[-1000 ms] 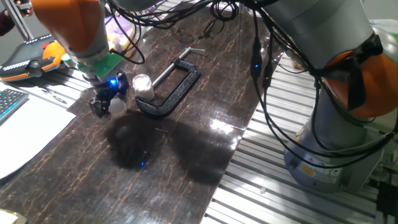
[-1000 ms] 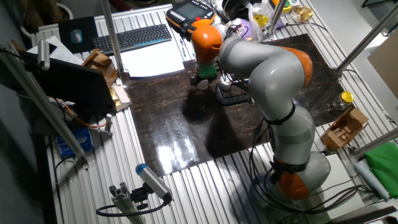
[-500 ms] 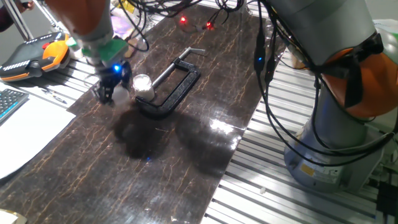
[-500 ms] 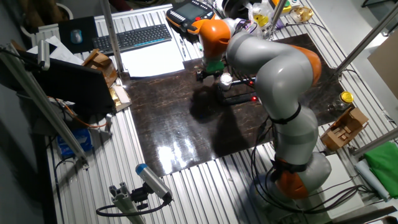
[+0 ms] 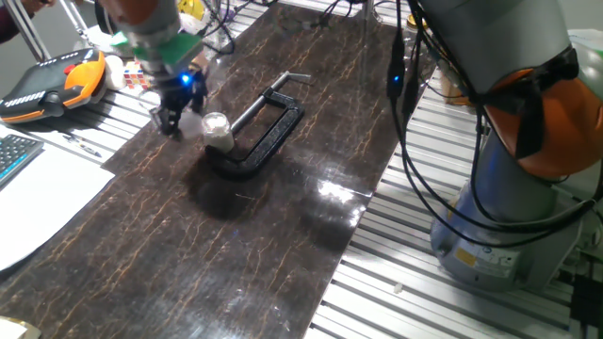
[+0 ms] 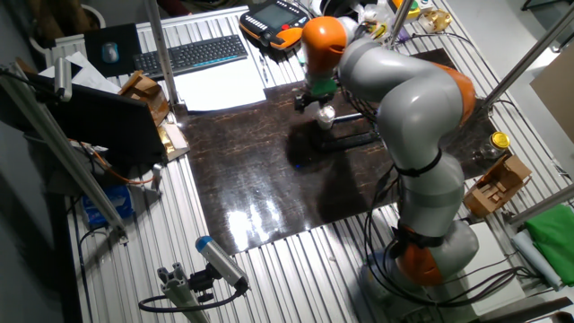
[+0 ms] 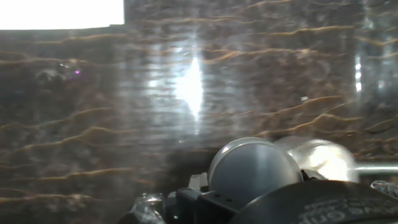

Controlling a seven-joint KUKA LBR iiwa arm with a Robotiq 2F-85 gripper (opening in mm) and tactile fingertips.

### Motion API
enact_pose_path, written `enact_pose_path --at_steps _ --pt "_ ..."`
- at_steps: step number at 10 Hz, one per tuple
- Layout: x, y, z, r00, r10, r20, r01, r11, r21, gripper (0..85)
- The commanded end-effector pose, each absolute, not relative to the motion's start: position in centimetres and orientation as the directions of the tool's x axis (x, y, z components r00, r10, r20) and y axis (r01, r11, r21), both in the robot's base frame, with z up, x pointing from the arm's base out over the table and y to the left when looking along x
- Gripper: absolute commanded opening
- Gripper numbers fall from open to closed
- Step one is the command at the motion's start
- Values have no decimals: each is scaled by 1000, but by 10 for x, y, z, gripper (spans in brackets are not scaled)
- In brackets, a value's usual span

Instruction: Screw the lid onto the jar

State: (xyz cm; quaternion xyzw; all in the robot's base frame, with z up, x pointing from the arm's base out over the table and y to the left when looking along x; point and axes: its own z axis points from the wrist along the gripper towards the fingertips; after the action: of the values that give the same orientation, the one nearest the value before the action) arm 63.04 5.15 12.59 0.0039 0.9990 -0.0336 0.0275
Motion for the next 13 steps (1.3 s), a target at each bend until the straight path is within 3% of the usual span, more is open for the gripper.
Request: enact_pose_path --at_steps 1,6,13 --pt "630 46 125 -998 3 -56 7 998 -68 703" --pt "629 12 116 -998 -24 -53 -22 999 -49 700" --pt "628 5 109 -998 -17 -58 -14 999 -51 703"
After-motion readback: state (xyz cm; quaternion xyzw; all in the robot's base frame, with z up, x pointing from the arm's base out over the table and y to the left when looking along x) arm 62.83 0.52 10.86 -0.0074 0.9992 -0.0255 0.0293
